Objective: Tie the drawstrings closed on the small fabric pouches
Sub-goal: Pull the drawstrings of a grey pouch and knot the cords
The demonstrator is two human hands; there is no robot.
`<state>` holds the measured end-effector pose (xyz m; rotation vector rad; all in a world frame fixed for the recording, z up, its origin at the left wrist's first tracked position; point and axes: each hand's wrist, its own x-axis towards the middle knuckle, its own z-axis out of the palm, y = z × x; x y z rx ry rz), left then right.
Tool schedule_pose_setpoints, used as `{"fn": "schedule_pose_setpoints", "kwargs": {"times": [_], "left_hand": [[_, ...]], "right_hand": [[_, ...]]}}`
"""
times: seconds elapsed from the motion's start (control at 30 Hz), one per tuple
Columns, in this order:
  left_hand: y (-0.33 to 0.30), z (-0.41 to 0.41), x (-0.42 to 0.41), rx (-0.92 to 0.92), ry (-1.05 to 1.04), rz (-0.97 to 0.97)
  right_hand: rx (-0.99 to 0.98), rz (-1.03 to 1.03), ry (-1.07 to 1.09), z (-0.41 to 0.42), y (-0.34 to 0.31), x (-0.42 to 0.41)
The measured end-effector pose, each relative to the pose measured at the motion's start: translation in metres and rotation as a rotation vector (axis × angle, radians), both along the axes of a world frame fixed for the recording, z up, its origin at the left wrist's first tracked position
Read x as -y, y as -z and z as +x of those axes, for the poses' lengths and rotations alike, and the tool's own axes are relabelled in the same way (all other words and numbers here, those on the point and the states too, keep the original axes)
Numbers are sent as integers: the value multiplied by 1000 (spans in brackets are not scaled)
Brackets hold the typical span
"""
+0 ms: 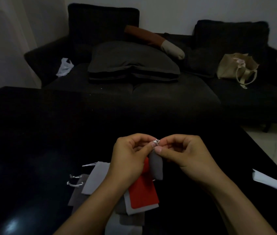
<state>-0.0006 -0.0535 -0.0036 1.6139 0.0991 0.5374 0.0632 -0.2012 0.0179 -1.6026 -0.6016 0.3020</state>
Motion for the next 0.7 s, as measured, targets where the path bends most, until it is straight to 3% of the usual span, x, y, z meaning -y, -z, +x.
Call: {"fn": "schedule_pose_setpoints", "kwargs": {"times": [0.1,0.3,0.47,0.7], "left_hand": [[-2,0,0,-19,32,-25],[-13,-6,-13,-119,217,-196],[-15,-7,-14,-179,244,-146],[-10,-5,-12,-203,190,-33]], "right_hand": [[-5,6,34,0,2,-2],[-164,13,-143,5,-1,6],[-291,-60,-217,5,1,8],[-351,-126,-92,0,-1,-1]]}}
